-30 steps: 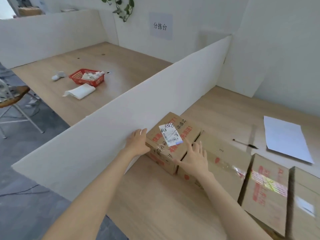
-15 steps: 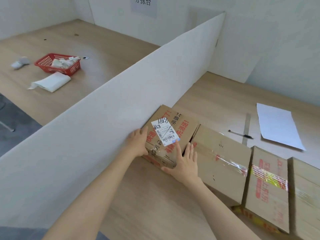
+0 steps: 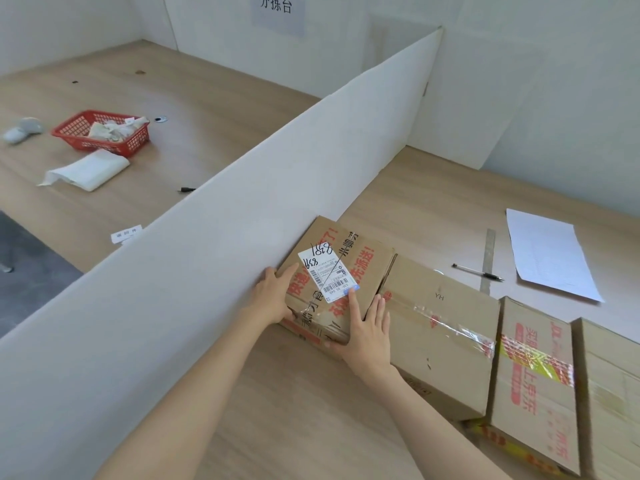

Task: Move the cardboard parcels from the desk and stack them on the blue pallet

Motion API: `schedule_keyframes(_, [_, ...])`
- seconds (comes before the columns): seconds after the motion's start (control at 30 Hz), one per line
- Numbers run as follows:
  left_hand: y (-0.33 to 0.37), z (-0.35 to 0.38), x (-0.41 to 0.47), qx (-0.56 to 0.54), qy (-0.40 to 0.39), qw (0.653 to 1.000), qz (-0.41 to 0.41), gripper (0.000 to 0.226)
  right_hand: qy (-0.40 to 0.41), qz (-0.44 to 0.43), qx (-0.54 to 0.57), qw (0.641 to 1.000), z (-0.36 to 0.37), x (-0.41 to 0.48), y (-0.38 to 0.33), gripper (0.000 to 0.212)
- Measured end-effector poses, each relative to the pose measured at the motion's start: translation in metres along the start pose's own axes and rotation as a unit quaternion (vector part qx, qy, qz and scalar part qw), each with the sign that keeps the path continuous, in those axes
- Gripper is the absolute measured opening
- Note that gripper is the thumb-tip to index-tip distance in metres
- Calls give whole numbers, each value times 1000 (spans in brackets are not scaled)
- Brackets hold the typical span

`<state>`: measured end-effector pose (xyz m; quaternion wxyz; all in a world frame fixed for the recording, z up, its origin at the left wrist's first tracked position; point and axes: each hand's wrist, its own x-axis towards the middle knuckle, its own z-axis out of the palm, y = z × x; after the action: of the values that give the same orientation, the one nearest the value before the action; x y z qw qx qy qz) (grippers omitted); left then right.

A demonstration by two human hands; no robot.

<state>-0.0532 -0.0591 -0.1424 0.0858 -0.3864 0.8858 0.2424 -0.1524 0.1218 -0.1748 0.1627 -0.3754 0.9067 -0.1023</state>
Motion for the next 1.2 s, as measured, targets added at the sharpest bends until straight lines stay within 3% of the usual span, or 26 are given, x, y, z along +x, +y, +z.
schedule_keyframes(0.3, [11,-30,-12,-65,22,997,18,108,5,-44,90,995,-30,-2,7,116])
schedule_keyframes(0.63, [70,-101,-49,-112,69,988,85,104,70,-106,136,983,-124,-13,23,111])
schedule_keyframes(0.9, [179,-126,-99,-113,146,971,151,106,129,-86,149,977,-225,-56,85,111])
schedule_keyframes(1.2, [363,-83,-193,-85,162,949,256,107,230,-43,198,952,-322,-194,236,97])
